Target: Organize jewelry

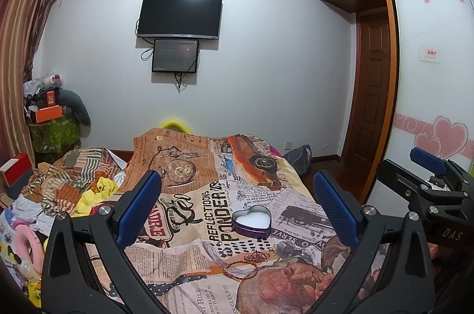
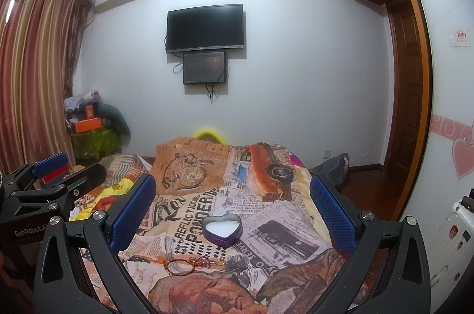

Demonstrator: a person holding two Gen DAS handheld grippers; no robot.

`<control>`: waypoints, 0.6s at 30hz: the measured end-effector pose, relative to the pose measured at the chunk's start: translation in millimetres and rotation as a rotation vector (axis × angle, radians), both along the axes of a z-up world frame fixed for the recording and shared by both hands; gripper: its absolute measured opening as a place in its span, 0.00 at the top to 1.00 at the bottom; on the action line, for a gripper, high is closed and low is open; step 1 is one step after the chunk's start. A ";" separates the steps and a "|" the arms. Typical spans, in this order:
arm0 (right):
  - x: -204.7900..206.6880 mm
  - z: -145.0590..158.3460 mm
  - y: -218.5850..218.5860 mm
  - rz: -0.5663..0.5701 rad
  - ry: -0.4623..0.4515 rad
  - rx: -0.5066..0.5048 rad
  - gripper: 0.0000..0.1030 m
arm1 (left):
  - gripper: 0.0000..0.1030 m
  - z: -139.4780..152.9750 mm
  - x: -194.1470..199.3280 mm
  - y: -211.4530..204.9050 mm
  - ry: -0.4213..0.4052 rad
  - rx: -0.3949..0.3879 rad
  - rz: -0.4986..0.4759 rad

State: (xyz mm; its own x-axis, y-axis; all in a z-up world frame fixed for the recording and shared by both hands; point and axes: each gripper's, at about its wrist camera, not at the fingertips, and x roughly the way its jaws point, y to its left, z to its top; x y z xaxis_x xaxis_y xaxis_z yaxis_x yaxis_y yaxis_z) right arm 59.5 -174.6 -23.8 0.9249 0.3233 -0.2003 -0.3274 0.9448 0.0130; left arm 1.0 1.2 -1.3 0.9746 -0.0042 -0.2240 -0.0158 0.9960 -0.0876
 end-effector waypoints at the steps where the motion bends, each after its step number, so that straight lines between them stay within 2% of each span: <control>1: 0.3 1.2 -0.2 0.000 0.000 -0.001 0.00 | 0.00 0.2 -0.2 0.2 0.000 0.000 0.000; 18: 0.7 0.5 -0.9 -0.001 0.003 0.001 0.00 | 0.00 -0.5 1.0 -3.7 0.007 -0.005 -0.001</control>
